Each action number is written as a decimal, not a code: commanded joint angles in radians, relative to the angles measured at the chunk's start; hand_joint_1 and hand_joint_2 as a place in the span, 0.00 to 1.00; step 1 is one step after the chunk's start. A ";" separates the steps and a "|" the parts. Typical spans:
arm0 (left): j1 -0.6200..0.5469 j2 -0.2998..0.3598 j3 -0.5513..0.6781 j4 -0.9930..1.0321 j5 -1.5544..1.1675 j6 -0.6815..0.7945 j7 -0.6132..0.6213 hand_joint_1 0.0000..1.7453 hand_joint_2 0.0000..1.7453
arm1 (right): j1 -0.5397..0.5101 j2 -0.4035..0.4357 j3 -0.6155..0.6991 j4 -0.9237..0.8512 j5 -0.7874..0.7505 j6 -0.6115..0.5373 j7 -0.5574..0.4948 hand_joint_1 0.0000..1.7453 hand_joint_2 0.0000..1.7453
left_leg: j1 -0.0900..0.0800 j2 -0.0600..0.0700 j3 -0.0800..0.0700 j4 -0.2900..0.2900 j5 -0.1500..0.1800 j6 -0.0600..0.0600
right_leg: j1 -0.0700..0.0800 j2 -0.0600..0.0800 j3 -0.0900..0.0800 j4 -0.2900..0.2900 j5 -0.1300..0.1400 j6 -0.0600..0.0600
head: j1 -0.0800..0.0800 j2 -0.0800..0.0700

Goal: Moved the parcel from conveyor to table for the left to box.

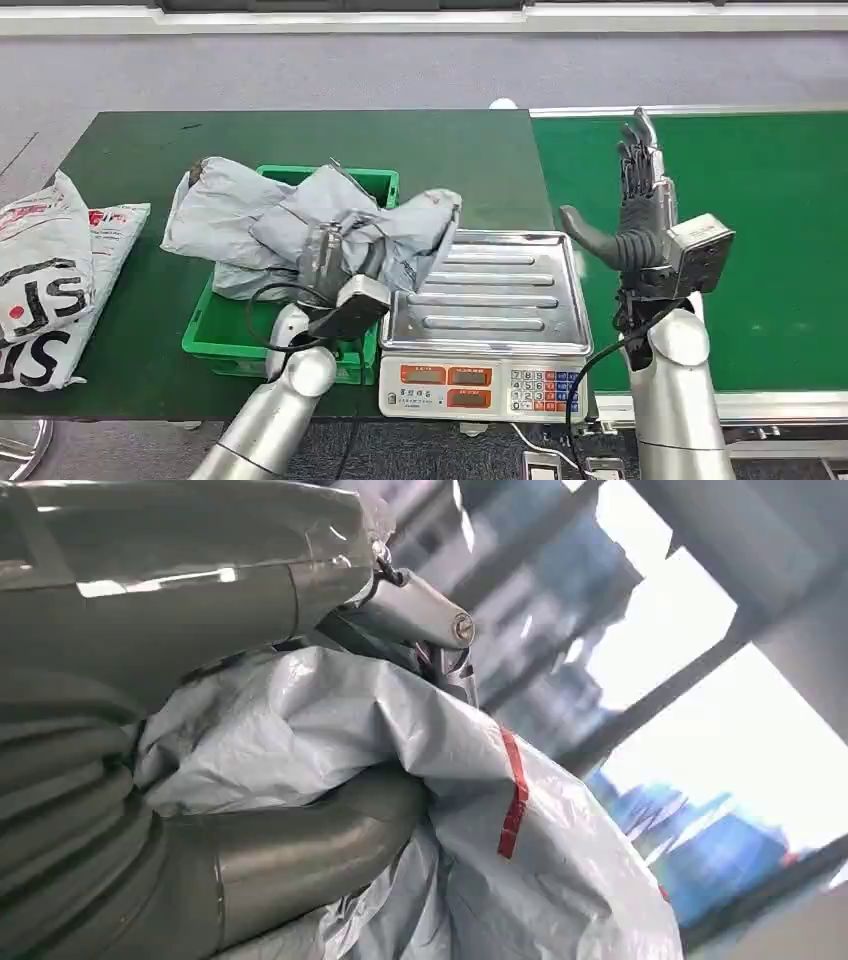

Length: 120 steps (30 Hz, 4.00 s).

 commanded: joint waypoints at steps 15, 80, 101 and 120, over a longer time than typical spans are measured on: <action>-0.096 -0.002 -0.010 0.288 -0.079 -0.147 0.025 1.00 1.00 | -0.018 0.014 0.001 0.035 0.014 0.025 0.008 0.00 1.00 | 0.000 0.001 0.002 -0.001 -0.001 0.000 | 0.001 0.000 0.002 -0.001 -0.001 -0.001 | 0.000 0.000; -0.139 0.410 0.025 0.480 -0.831 -0.423 0.407 1.00 1.00 | 0.136 -0.065 -0.039 -0.060 0.019 0.050 0.008 0.00 1.00 | 0.001 0.011 0.014 -0.007 -0.008 -0.004 | 0.002 0.008 0.016 -0.001 -0.003 -0.009 | 0.000 0.000; -0.007 0.364 -0.056 -0.087 -0.310 -0.372 0.120 0.00 1.00 | 0.189 -0.100 -0.074 -0.136 0.002 0.054 0.022 0.00 1.00 | 0.001 0.004 0.034 -0.018 0.000 -0.019 | 0.004 0.002 0.022 0.000 -0.007 -0.018 | 0.000 0.000; 0.032 0.348 0.001 -0.174 -0.321 -0.363 0.113 0.00 0.00 | 0.222 -0.078 -0.094 -0.166 0.004 0.049 0.022 0.00 1.00 | 0.001 0.005 0.025 -0.017 -0.002 -0.016 | 0.005 0.003 0.015 -0.003 -0.006 -0.016 | 0.000 0.000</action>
